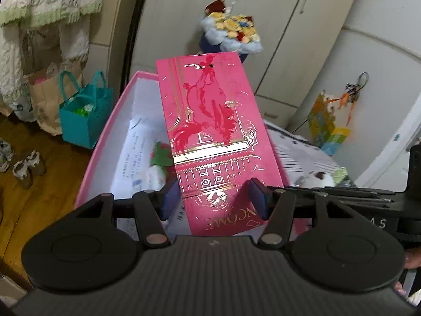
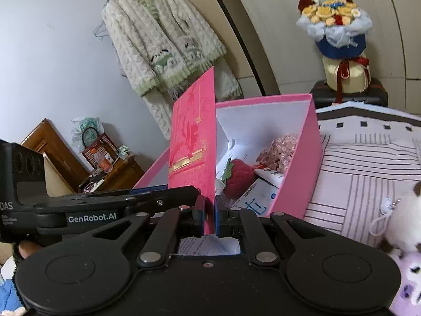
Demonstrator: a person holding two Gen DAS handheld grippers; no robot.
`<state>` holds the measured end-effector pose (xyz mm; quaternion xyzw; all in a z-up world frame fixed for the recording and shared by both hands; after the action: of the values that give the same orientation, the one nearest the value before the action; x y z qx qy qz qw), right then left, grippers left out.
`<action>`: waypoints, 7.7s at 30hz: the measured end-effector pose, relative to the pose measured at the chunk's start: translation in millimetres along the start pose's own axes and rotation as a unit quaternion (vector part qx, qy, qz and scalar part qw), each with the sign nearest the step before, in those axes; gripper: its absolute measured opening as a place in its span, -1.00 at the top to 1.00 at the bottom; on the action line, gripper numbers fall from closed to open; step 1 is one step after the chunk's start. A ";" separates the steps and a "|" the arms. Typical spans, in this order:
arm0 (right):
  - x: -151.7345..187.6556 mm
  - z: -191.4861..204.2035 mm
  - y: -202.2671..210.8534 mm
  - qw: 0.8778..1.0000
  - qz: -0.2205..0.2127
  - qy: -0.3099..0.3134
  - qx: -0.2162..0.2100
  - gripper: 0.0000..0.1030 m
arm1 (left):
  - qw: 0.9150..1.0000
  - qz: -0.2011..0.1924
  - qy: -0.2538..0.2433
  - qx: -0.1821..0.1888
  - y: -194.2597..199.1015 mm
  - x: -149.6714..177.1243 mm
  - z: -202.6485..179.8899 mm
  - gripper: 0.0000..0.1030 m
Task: Organize soft objects
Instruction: 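Carry the red envelope into the pink box and open the left tool, then move the left tool back over the bed toward the purple plush, then grasp the purple plush with the left tool, then carry the purple plush into the pink box and open the left tool, then move the left tool back to the white fluffy plush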
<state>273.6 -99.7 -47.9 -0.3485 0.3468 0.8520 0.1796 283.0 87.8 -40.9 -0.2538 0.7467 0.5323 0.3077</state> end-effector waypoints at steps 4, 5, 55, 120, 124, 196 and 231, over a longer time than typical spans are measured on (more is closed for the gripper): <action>-2.5 -4.3 -17.9 1.000 0.015 -0.006 0.001 0.74 | 1.000 0.018 -0.007 -0.015 -11.3 -8.2 8.5 -0.10; -2.8 -4.3 -21.6 1.000 0.018 -0.005 0.003 0.71 | 1.000 0.020 -0.012 -0.020 -13.5 -10.4 10.2 -0.10; 105.5 -18.5 206.4 0.967 -0.035 0.184 0.173 -0.78 | 0.969 0.021 -0.206 0.132 48.4 77.0 -208.4 -0.61; 154.5 -63.9 143.9 0.979 0.021 0.089 0.183 -0.14 | 0.971 0.142 -0.154 0.112 -27.3 141.7 -213.8 0.04; 155.5 -47.2 152.0 0.980 0.044 0.103 0.164 -0.14 | 0.968 0.147 -0.165 0.119 -4.2 143.3 -209.3 0.04; -35.6 8.9 -26.6 0.950 0.084 0.287 0.087 -0.40 | 0.997 0.030 -0.064 0.026 -24.6 -49.6 -8.3 -0.32; 66.1 11.3 227.5 0.977 -0.021 0.169 0.128 -0.69 | 0.953 0.011 -0.283 0.109 119.0 70.2 -182.0 -0.69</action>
<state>97.8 -245.4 16.4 -0.4689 0.4710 0.7254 0.1789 116.6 -52.6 28.3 -0.0494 0.6847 0.5013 0.5267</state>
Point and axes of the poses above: each gripper's, at about its wrist camera, not at the fingertips, and y roughly against the way its jaws point, z to its left, x to its underside, the point moved 5 cm from there along -y, roughly the way its jaws point, and after that the axes turned 8 degrees about -x, right-handed, at the moved point
